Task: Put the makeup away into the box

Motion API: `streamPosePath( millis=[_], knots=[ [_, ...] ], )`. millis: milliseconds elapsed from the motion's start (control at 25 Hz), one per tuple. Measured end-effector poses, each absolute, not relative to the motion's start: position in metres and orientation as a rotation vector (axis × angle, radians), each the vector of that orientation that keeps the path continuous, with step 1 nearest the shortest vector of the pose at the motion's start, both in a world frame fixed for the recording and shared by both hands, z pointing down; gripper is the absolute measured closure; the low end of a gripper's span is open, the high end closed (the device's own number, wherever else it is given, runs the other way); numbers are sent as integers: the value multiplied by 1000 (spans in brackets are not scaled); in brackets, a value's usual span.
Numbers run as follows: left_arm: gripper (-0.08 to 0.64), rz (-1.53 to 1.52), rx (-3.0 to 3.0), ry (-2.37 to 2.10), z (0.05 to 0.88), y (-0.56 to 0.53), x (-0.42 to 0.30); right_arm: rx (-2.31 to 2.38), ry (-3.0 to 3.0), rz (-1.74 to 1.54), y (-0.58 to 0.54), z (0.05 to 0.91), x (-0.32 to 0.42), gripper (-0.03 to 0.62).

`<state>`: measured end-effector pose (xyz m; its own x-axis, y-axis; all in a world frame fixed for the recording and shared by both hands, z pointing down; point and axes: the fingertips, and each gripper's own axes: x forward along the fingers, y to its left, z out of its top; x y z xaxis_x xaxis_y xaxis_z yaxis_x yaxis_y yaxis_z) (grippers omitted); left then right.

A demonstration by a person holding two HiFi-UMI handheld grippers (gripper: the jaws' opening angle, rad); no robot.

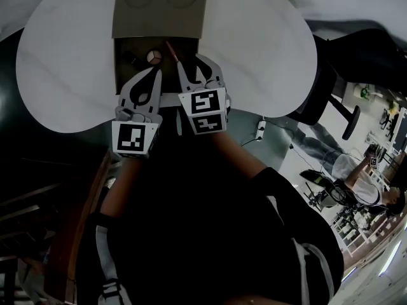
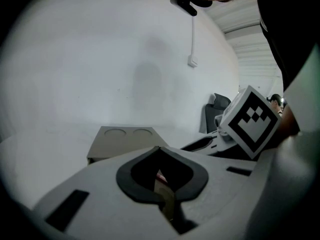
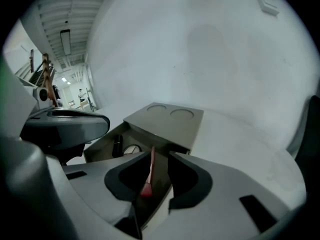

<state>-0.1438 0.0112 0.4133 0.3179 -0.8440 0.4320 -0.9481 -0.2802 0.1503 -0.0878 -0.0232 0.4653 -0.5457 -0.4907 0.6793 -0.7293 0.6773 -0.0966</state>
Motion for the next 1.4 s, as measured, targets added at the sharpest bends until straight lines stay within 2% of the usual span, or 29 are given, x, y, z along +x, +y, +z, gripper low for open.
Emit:
streamPosePath(
  millis=[240, 400, 880, 1400],
  knots=[
    [557, 347, 2297, -1639, 383, 0, -132, 1106, -2393, 344, -44, 399, -55, 539],
    [557, 332, 2335, -1667, 359, -7, -127, 1201, -2452, 249, -53, 354, -29, 565],
    [557, 102, 2436, -1799, 250, -16, -108, 1436, -2585, 28, -50, 244, 32, 568],
    [557, 127, 2488, -1832, 220, -17, -86, 1435, -2633, 47, -46, 221, 58, 569]
  ],
)
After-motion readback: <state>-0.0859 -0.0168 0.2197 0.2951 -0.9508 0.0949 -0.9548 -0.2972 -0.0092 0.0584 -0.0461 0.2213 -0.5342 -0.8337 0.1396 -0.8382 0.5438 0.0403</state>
